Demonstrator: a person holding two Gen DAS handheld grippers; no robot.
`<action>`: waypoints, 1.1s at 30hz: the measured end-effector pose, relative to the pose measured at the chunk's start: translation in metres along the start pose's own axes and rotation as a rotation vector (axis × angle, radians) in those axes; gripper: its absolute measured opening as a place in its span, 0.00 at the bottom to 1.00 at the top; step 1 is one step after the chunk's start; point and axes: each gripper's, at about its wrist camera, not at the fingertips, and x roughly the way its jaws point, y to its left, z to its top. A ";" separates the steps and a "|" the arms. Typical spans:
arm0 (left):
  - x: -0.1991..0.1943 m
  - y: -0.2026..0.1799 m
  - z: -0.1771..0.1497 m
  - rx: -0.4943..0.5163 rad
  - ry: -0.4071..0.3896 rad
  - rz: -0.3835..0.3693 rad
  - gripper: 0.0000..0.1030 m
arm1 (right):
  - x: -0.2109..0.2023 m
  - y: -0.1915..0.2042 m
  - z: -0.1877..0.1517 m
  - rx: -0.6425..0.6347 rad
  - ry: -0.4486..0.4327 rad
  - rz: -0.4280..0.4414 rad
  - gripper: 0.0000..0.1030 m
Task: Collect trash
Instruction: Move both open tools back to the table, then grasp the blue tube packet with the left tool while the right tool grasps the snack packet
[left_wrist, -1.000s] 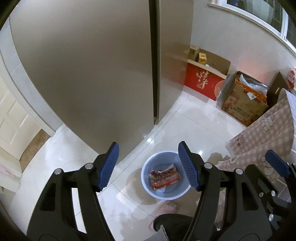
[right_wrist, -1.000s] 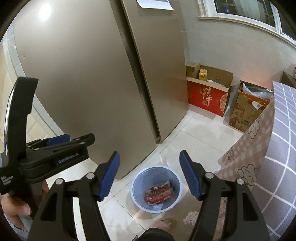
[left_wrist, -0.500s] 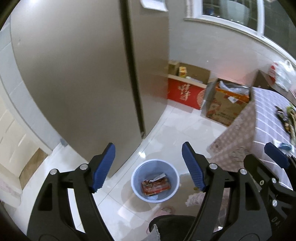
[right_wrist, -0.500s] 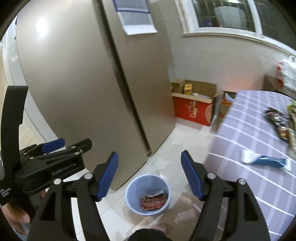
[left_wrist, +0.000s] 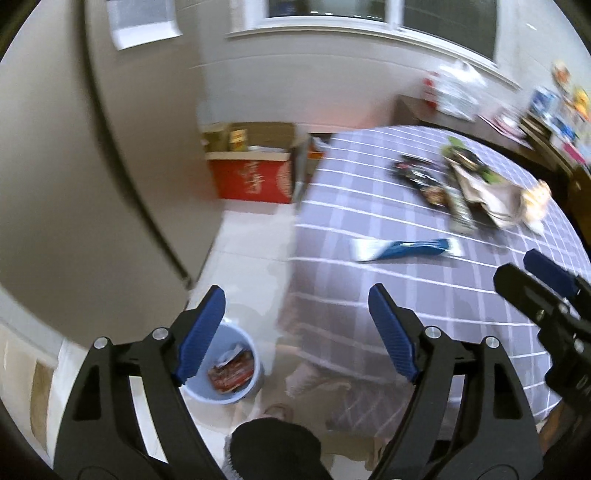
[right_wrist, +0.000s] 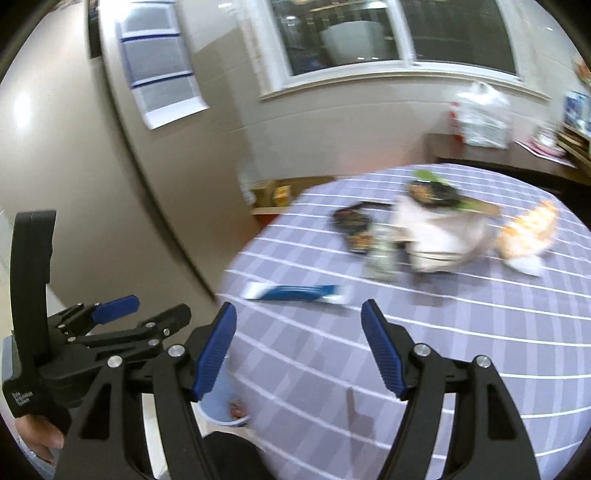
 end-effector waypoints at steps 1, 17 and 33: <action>0.003 -0.009 0.002 0.023 -0.002 -0.010 0.77 | 0.000 -0.010 -0.001 0.013 0.004 -0.013 0.67; 0.058 -0.078 0.022 0.401 -0.013 -0.089 0.63 | 0.032 -0.065 0.017 0.120 0.109 0.011 0.67; 0.063 -0.011 0.048 0.035 0.011 -0.248 0.11 | 0.101 -0.045 0.042 0.151 0.129 -0.077 0.38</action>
